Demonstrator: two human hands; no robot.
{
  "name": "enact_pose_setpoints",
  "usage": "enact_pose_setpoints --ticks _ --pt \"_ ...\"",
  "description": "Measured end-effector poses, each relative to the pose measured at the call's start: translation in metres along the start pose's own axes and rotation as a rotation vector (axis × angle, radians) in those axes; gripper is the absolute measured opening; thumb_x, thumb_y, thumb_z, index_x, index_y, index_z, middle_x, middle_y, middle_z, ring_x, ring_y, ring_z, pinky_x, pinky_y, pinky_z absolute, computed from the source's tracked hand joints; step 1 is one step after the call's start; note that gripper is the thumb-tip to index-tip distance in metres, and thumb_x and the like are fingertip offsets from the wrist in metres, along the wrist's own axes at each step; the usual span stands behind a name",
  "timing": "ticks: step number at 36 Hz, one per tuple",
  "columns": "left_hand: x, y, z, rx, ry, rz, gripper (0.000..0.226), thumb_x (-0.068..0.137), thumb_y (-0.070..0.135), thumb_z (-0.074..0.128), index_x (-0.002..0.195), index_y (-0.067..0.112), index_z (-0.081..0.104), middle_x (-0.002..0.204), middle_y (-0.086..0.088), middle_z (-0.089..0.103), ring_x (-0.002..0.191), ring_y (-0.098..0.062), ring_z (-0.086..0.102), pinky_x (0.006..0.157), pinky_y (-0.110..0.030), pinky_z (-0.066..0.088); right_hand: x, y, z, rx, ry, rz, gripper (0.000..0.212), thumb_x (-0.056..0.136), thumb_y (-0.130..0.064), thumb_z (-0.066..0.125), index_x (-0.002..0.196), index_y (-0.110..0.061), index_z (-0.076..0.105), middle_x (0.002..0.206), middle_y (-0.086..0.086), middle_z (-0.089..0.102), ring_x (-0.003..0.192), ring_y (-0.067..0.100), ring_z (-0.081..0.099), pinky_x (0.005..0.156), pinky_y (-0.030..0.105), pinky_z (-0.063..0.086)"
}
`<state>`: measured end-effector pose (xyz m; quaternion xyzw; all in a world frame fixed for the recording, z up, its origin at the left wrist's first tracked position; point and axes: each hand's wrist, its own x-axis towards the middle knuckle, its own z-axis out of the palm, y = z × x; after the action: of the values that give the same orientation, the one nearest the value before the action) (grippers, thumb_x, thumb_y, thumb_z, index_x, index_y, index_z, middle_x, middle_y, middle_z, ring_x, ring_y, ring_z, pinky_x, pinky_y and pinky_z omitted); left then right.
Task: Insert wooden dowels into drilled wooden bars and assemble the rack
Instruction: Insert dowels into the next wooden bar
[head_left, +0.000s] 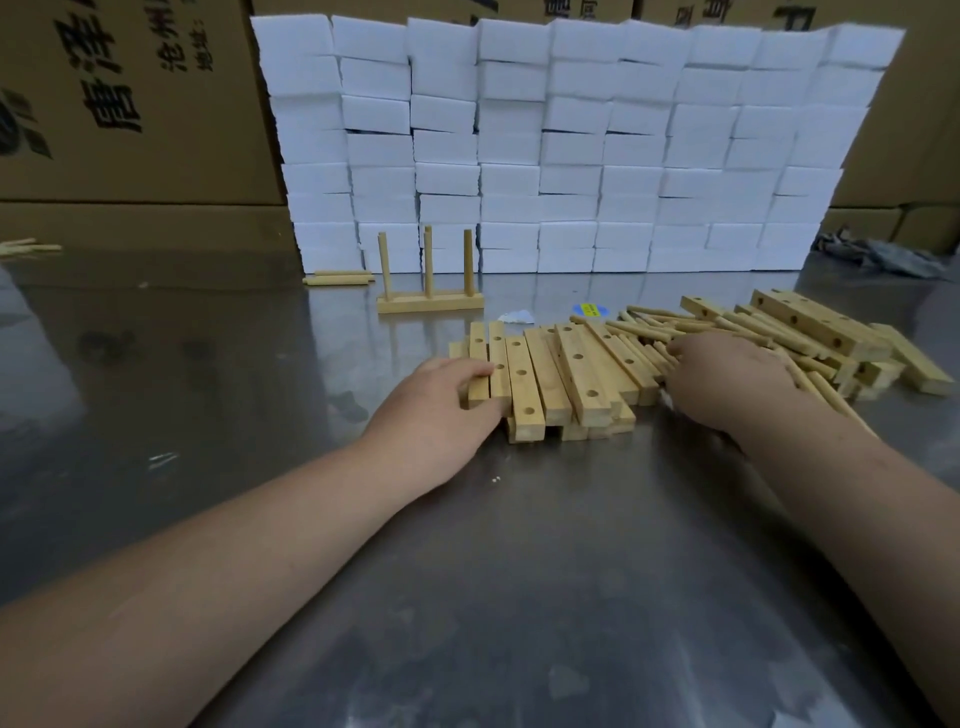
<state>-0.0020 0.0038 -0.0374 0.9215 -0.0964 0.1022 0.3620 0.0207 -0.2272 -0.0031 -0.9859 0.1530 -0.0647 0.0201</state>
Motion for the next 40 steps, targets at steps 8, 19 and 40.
enact_pose_setpoints --ticks 8,19,40 --pt "0.0 -0.001 0.001 0.002 0.098 -0.035 0.038 0.086 0.037 0.06 0.124 0.033 0.055 0.11 0.012 0.05 0.095 -0.008 0.048 0.081 -0.024 0.038 0.0 -0.003 -0.002 -0.072 -0.03 0.006 0.015 0.085 -0.005 0.048 0.071 -0.012 0.046 0.073 0.005 0.046 0.073 0.022 0.047 0.064 0.032 0.037" --pt "0.009 -0.007 -0.009 -0.283 0.489 -0.113 0.032 0.099 0.021 0.037 0.126 0.022 0.055 0.112 0.0 0.063 0.096 -0.023 0.059 0.08 -0.03 0.046 -0.027 -0.014 -0.013 0.571 0.697 -0.402 0.037 0.098 -0.028 0.04 0.134 -0.025 0.046 0.092 0.002 0.057 0.08 0.022 0.051 0.066 0.029 0.033" --pt "-0.01 0.007 -0.005 -0.603 0.382 0.24 0.027 0.097 0.013 0.044 0.1 0.035 0.059 0.087 0.018 0.065 0.077 0.001 0.067 0.069 -0.009 0.049 -0.069 -0.039 -0.011 0.699 0.278 -0.548 0.018 0.086 -0.037 0.058 0.1 -0.045 0.065 0.054 -0.013 0.057 0.054 -0.003 0.049 0.051 0.024 0.039"
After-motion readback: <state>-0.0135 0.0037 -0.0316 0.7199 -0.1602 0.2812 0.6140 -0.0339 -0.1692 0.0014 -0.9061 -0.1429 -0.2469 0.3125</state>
